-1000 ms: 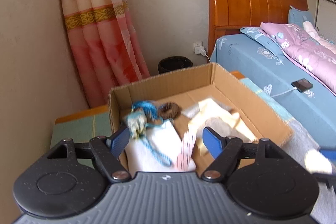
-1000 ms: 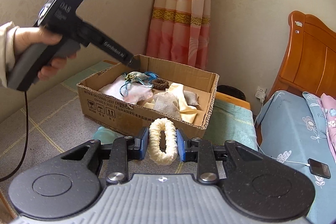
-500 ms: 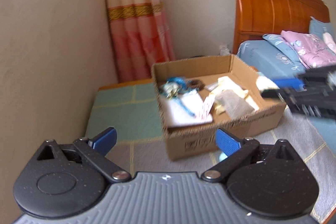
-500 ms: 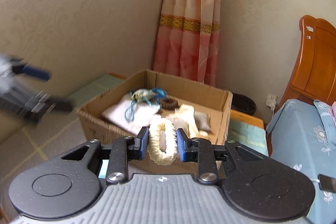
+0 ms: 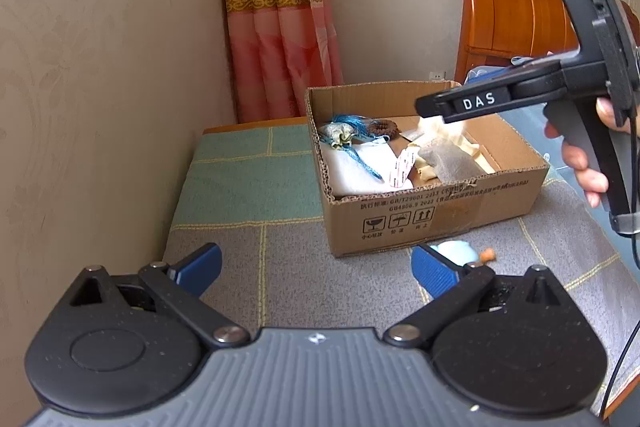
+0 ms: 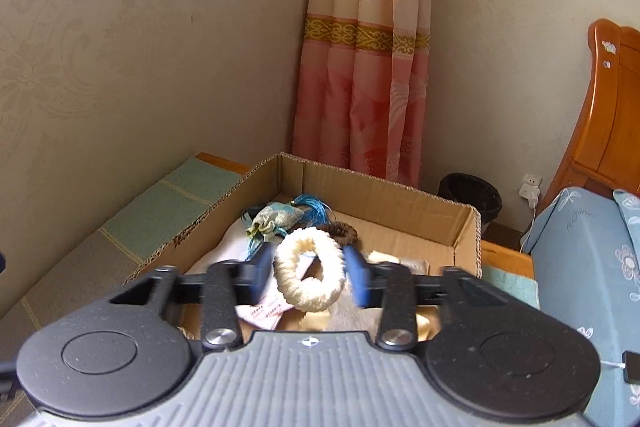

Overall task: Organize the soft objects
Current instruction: 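Release the pink strip with the left tool while the right tool drops the ring toy into the box, then move the right tool down and close it on the light-blue plush toy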

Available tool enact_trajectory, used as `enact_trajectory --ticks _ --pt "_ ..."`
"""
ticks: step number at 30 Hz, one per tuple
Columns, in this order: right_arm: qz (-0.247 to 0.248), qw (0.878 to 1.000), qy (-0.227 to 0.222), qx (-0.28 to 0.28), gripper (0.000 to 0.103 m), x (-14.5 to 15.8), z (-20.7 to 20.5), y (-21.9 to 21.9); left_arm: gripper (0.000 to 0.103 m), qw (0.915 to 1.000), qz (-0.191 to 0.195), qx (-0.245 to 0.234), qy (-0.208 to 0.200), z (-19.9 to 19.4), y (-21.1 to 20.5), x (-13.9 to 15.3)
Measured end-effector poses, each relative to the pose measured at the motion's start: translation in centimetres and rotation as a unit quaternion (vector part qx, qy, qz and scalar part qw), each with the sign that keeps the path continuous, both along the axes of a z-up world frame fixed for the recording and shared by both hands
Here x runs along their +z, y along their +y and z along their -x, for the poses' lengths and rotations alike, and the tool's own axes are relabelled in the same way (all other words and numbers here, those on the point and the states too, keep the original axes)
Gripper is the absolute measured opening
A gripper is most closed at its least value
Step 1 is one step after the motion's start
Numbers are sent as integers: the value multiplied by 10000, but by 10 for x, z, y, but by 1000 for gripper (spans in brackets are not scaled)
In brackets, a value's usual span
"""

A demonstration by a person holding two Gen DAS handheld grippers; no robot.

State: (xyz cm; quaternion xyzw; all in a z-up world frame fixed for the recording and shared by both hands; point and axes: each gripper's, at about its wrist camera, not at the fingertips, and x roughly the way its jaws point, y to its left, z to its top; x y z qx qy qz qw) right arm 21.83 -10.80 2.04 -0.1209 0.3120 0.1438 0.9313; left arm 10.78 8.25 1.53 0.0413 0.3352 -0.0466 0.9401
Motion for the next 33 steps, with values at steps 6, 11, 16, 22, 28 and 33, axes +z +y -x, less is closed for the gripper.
enact_trajectory --ticks 6,11,16,22,28,33 --pt "-33 9999 -83 -54 100 5 21 0 101 10000 29 -12 27 7 3 -1" --pt "-48 9999 -73 -139 102 10 39 -5 101 10000 74 6 -8 13 5 0" --pt "-106 9997 -107 -217 103 13 56 -10 101 9999 89 35 -39 18 6 1" --pt "-100 9992 -101 -369 103 3 75 -15 101 9999 96 38 -21 22 6 -1" --pt "-23 9994 59 -353 103 -22 94 -17 101 9999 124 24 90 21 6 -7" --pt "-119 9996 132 -206 103 -35 105 -17 101 9998 133 10 142 19 5 -12"
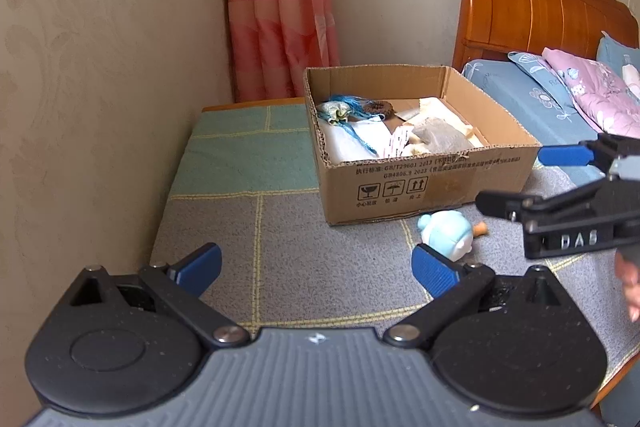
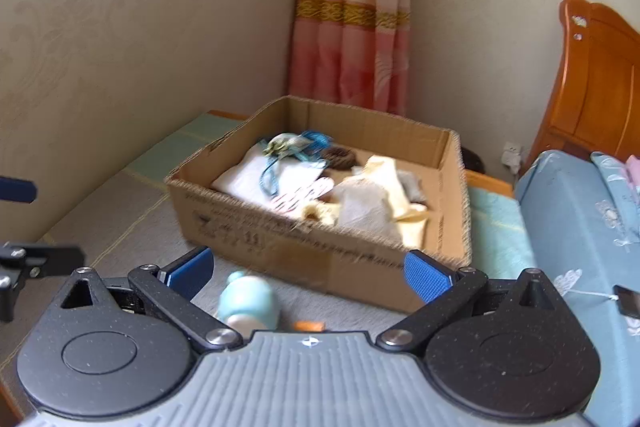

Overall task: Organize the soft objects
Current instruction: 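Move the right tool down and close it on the light-blue plush toy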

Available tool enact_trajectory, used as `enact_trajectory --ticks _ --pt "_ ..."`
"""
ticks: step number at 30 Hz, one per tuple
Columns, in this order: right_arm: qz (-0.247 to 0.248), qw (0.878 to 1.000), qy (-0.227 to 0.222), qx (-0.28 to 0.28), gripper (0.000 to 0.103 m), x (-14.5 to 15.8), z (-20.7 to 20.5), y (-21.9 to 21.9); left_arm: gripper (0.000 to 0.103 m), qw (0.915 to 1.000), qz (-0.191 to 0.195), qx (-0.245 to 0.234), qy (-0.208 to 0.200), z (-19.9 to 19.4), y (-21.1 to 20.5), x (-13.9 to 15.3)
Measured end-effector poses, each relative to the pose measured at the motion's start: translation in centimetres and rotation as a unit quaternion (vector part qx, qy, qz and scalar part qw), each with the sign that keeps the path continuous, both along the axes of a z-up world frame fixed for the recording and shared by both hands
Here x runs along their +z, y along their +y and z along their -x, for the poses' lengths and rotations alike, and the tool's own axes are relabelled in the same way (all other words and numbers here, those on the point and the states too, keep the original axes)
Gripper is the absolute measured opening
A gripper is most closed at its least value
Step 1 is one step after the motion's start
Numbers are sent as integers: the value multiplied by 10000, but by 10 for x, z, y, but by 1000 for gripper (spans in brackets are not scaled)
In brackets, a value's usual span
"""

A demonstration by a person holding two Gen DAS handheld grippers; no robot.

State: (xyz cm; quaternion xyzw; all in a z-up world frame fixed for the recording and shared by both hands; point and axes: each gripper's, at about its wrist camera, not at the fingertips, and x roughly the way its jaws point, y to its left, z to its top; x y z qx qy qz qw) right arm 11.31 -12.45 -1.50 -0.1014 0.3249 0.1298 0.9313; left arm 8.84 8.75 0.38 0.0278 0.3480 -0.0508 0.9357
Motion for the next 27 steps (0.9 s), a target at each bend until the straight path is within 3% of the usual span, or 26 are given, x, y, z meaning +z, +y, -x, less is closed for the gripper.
enact_trajectory --ticks 6,16,27 --pt "73 9997 19 250 103 -14 6 13 101 10000 -31 43 17 -3 1 -6" --pt "90 9982 412 420 99 -48 -6 29 101 9998 -41 96 166 -9 5 -15" --pt "206 9973 607 371 69 -68 -22 35 101 9996 -59 84 250 -12 2 -21"
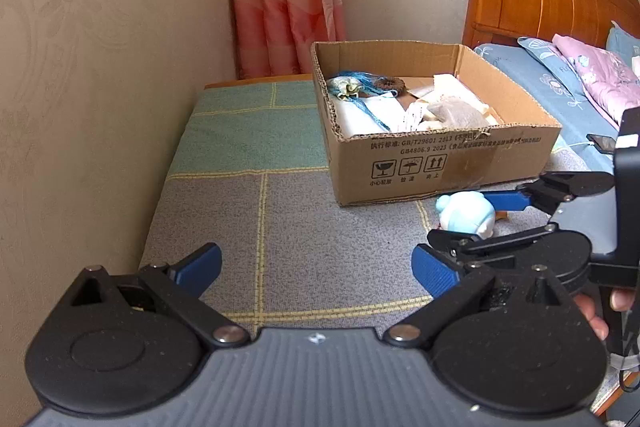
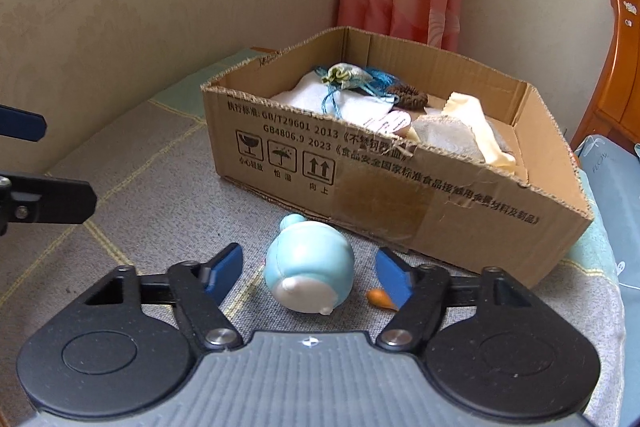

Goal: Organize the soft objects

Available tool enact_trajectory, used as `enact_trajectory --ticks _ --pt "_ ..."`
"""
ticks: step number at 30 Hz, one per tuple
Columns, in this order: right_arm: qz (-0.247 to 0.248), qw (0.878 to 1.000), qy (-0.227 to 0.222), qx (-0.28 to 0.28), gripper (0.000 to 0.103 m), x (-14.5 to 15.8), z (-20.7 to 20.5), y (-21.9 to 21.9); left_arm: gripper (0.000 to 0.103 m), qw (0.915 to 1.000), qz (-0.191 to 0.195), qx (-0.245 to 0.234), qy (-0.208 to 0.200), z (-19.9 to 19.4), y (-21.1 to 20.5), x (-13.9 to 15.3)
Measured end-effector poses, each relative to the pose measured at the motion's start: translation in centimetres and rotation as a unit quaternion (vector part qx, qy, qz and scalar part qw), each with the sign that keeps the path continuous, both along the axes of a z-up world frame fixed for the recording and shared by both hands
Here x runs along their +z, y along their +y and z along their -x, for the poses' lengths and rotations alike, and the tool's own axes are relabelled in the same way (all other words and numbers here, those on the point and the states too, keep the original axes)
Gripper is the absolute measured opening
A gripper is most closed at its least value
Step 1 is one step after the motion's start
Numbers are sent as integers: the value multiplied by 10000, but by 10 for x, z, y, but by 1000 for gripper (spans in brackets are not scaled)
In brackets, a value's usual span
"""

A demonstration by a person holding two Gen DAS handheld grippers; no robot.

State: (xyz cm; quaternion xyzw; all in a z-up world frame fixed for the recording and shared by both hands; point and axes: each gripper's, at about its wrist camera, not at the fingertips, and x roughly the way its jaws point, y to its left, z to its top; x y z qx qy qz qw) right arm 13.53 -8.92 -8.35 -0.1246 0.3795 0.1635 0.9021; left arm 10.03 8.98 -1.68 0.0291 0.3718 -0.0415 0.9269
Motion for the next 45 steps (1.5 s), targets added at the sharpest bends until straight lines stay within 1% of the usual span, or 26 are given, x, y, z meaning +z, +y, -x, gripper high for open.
enact_trajectory --ticks 1,3,4,10,16,22,26,29,34,36,40,45 --pt "-8 10000 21 -17 67 -1 -1 0 101 10000 -7 -7 7 0 -1 0" --pt "-9 10000 56 -60 55 -2 -2 -1 101 10000 -24 -17 14 0 -2 -1" --pt "-31 10000 70 -62 52 -2 -2 -2 101 10000 -30 -21 17 0 -2 0" --pt "-181 9997 97 -104 51 3 3 -8 101 9999 -83 -35 53 -2 -6 0" --pt "-232 9996 -52 -134 51 21 15 -18 101 9998 -171 -113 59 -2 -15 1" --pt "-280 9991 -198 -243 51 37 32 -37 101 9994 -262 -199 100 -6 -29 3" --pt "-249 9986 -246 -393 51 42 41 -54 101 9990 -306 -299 139 -13 -43 3" --pt "-155 9983 -263 -506 51 42 48 -68 101 9984 -357 -408 181 -22 -57 0" --pt "-32 9975 -100 -693 51 32 53 -90 101 9969 -333 -662 259 -40 -86 -11" --pt "13 9972 -65 -751 51 29 56 -97 101 9965 -334 -684 336 -48 -97 -16" --pt "65 9965 -17 -833 51 22 56 -106 101 9950 -284 -865 412 -58 -119 -25" --pt "113 9964 22 -835 51 14 56 -109 101 9943 -274 -941 414 -66 -136 -32"
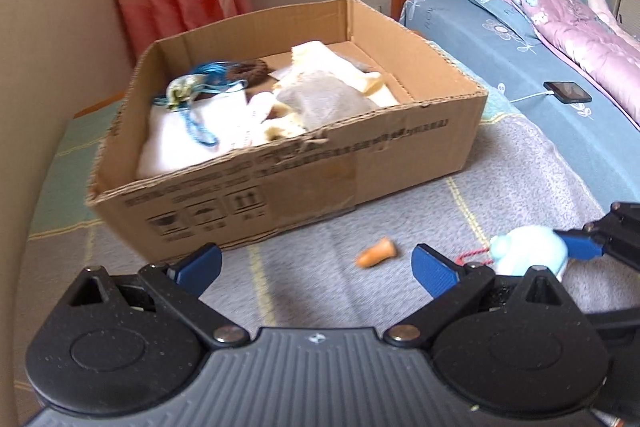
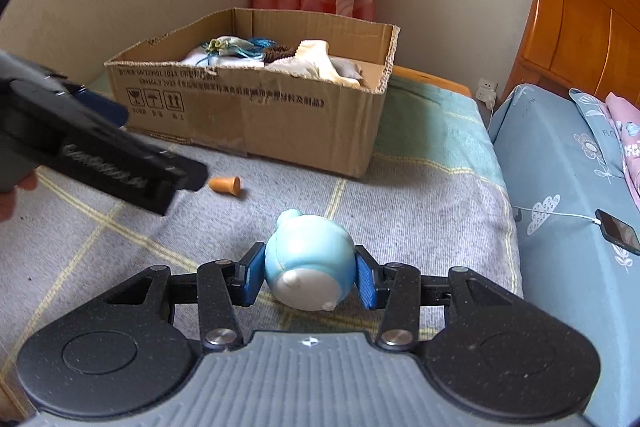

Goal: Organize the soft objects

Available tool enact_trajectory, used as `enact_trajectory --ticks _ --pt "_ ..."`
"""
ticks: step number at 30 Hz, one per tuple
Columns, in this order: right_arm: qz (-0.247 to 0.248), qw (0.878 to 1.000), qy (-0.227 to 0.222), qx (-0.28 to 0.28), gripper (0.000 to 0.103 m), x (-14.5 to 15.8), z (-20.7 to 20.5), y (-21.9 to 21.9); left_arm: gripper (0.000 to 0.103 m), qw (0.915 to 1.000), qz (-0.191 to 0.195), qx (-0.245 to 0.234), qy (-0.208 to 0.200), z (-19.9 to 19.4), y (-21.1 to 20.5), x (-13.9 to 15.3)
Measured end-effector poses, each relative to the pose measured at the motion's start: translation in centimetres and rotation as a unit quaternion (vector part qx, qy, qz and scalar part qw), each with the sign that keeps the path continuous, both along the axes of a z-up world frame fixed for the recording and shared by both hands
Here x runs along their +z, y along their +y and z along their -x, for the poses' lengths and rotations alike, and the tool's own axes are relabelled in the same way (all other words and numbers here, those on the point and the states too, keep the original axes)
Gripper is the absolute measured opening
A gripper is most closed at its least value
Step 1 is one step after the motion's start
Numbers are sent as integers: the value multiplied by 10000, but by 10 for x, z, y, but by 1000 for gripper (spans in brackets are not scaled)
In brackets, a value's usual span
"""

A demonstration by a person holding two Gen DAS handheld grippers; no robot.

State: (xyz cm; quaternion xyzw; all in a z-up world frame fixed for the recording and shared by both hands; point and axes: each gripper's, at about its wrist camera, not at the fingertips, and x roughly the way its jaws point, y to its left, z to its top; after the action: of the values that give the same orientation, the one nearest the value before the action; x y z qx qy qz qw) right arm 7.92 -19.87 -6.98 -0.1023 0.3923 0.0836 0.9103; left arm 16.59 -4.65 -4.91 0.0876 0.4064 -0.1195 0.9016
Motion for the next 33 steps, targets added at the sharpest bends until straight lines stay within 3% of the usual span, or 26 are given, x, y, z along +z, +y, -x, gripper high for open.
enact_trajectory --ticks 7,9,13,16,27,30,33 --pt "-15 10000 12 38 56 -8 0 -3 101 10000 42 53 47 -8 -8 -11" --pt "-35 10000 -9 -3 71 -9 -1 -4 101 9999 9 97 29 -9 -9 -14" --pt "-102 9999 -17 15 85 -13 2 -5 101 9998 -11 192 87 -16 -10 -24" --pt "-108 9998 101 162 102 -16 3 0 102 9995 133 283 96 -17 -5 -28" --pt "-212 9993 64 304 103 -20 7 6 102 9983 235 525 62 -7 22 -29" --pt "-219 9993 31 305 103 -20 9 6 96 9993 200 324 -34 -5 18 -28" --pt "-225 9992 6 326 103 -21 9 6 77 9996 226 -52 -169 -1 12 -26"
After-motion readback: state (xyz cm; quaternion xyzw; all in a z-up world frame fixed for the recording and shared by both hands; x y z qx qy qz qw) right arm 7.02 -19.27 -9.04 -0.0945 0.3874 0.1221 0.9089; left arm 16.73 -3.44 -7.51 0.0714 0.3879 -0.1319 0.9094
